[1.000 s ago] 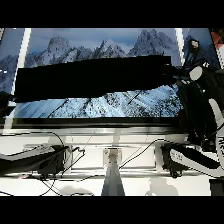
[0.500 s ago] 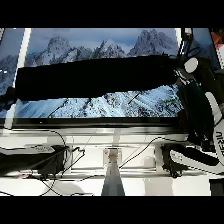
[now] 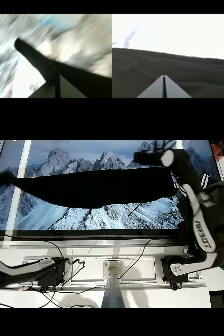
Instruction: Fold the clothes and pants, and hang the long-sleeved shirts on hangers.
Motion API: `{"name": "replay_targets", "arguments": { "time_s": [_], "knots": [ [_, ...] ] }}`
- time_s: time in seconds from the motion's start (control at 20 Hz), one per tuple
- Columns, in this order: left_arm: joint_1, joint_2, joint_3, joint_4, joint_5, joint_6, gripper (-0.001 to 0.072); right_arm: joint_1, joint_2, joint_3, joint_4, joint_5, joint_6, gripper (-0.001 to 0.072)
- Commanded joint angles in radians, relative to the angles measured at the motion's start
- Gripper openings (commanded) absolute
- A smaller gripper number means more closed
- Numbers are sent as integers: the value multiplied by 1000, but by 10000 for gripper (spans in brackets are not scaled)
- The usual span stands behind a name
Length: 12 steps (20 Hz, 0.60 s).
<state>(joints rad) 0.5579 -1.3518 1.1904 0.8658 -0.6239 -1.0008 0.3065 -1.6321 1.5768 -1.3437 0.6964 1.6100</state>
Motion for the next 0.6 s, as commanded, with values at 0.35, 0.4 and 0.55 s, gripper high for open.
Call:
{"name": "replay_targets", "arguments": {
  "time_s": [0.35, 0.4, 0.55],
  "knots": [
    [-325, 288, 45, -324, -129, -69, 9, 431, -509, 515, 256, -71, 31, 27],
    [-348, 284, 45, -352, -125, -69, 9, 465, -528, 521, 272, -96, 32, 27],
    [-400, 272, 43, -355, -122, -69, 9, 535, -540, 496, 297, -158, 39, 27]
  ]
}}
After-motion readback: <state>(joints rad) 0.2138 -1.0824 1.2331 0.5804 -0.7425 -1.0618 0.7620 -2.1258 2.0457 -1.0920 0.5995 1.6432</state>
